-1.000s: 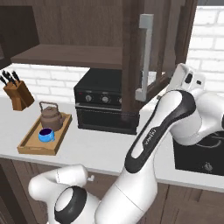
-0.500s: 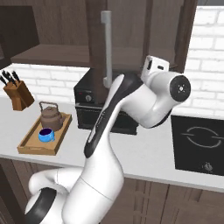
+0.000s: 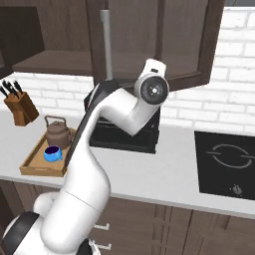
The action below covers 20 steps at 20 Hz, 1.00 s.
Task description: Pick the kettle from the counter and place it on the tray. Then pick the mug from the cabinet and place it on the tray. Then close the cabinet doors.
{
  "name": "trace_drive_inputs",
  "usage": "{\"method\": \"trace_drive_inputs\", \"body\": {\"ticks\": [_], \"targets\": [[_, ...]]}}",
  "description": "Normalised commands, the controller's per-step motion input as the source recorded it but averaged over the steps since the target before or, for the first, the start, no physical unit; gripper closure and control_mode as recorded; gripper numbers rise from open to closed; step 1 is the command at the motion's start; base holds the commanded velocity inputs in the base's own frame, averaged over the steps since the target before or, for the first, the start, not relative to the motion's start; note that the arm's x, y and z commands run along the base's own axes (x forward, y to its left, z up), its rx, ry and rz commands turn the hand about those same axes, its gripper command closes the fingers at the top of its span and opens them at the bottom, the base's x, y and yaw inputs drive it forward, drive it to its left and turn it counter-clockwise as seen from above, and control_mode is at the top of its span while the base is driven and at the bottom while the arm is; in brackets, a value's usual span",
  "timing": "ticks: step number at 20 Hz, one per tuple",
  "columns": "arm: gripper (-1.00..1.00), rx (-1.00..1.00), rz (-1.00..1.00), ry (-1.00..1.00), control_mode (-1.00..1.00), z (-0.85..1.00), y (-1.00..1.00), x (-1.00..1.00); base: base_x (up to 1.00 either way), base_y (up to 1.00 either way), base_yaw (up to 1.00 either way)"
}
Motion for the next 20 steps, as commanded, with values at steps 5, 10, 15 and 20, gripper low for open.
{"method": "trace_drive_inputs", "body": {"ticks": [5,10,15,20], "targets": [[-1.0,-0.01,-0.11,0.07,-1.0,0.02,0.47,0.91,0.0,0.0,0.0],[-1.0,0.0,-0.03,0.07,-1.0,0.0,0.24,0.98,0.0,0.0,0.0],[-1.0,0.0,0.0,0.05,-1.0,0.0,0.11,0.87,0.0,0.0,0.0],[-1.0,0.0,0.0,0.0,-1.0,0.0,0.07,0.77,0.0,0.0,0.0]]}}
